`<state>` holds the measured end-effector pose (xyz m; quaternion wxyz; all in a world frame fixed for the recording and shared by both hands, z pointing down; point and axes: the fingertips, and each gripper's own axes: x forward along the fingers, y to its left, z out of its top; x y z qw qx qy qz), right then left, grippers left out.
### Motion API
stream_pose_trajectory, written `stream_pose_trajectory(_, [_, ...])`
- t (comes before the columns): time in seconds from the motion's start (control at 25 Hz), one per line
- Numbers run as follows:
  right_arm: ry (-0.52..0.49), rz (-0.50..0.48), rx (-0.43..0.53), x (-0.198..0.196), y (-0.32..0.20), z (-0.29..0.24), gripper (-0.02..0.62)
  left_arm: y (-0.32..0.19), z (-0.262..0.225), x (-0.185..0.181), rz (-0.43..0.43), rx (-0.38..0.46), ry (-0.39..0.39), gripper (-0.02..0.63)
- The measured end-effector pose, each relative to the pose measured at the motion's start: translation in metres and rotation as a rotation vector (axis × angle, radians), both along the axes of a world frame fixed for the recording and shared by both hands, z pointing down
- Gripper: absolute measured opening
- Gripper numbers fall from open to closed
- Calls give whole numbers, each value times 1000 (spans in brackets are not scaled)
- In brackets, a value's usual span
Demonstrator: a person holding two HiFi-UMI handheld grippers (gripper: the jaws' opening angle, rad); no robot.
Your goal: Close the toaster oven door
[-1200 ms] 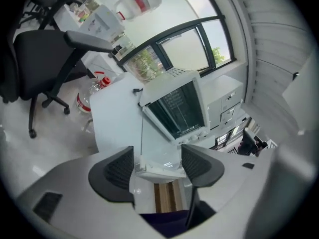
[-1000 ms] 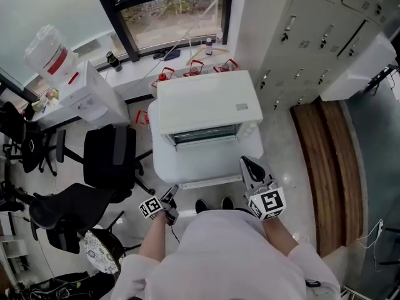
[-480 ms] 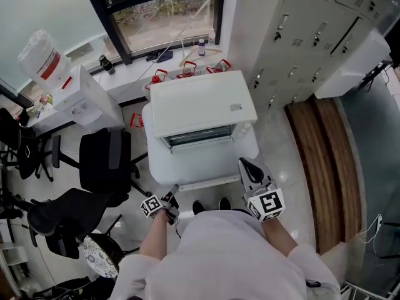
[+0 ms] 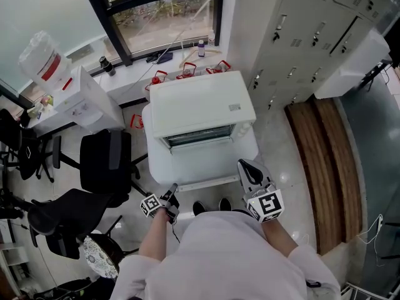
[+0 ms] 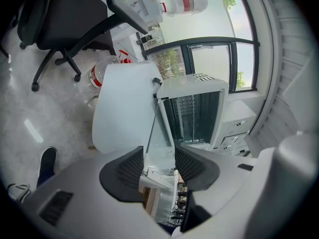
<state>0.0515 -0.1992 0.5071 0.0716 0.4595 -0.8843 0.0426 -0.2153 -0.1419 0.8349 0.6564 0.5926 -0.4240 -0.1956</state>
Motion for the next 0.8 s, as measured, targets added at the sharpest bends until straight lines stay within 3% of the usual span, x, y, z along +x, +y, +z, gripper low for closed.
stream_pose_trajectory(0.48, [-28,7,8,7,2,-2,8,-1,-19,-3,-22,15,30,156])
stream_pose_trajectory(0.8, [-39,5,8,6,3,-2,8,-11,-39,3,23,61,50,121])
